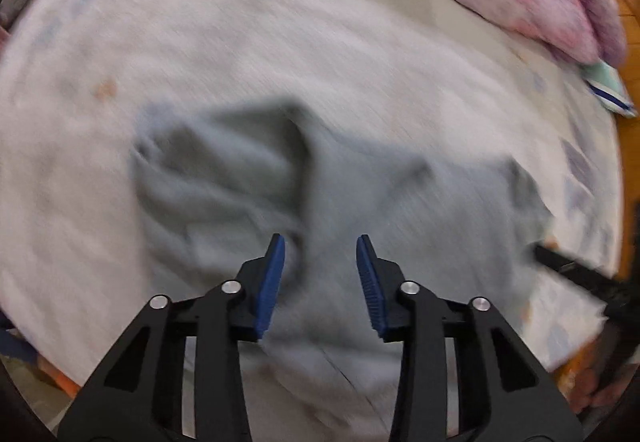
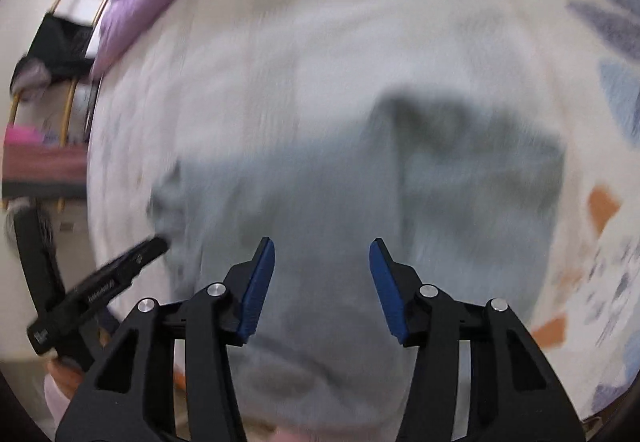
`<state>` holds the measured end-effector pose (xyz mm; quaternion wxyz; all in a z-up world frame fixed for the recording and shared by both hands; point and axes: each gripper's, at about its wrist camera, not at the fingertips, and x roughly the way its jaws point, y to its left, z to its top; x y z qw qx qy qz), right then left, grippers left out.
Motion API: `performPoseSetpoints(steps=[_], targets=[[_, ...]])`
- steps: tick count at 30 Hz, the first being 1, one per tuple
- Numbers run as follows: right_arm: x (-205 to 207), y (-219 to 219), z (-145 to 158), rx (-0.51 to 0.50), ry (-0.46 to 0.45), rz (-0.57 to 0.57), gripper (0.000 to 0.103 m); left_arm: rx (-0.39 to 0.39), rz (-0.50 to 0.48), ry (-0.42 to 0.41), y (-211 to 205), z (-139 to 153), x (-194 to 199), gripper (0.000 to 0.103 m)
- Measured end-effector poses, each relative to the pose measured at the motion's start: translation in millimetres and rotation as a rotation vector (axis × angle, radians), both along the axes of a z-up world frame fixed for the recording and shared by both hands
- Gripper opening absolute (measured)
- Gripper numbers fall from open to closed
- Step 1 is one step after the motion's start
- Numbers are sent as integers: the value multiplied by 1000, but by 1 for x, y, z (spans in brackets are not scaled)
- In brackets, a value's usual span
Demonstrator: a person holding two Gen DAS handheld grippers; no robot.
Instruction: Fold large clothes
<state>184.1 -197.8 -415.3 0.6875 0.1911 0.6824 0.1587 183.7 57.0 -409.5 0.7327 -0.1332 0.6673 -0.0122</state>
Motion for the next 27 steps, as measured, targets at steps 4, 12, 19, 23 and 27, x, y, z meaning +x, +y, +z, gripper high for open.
performPoseSetpoints(steps=[4,12,19,23,27], targets=[[-52,23,-21,14,127,100,43,47,-36,140,-15,-25,-46,32],[-108,32,-89,-64,324,62,37,183,-107,193,-36,-67,-66,33],[-101,35,-33,-54,252,36,39,152,-67,155,-39,-36,-70,67],[-96,33,-8,-50,214,23,40,174,-78,151,-44,-21,-78,76],[-93,17,26,-48,133,-4,57,175,-67,162,-43,-6,-76,78]])
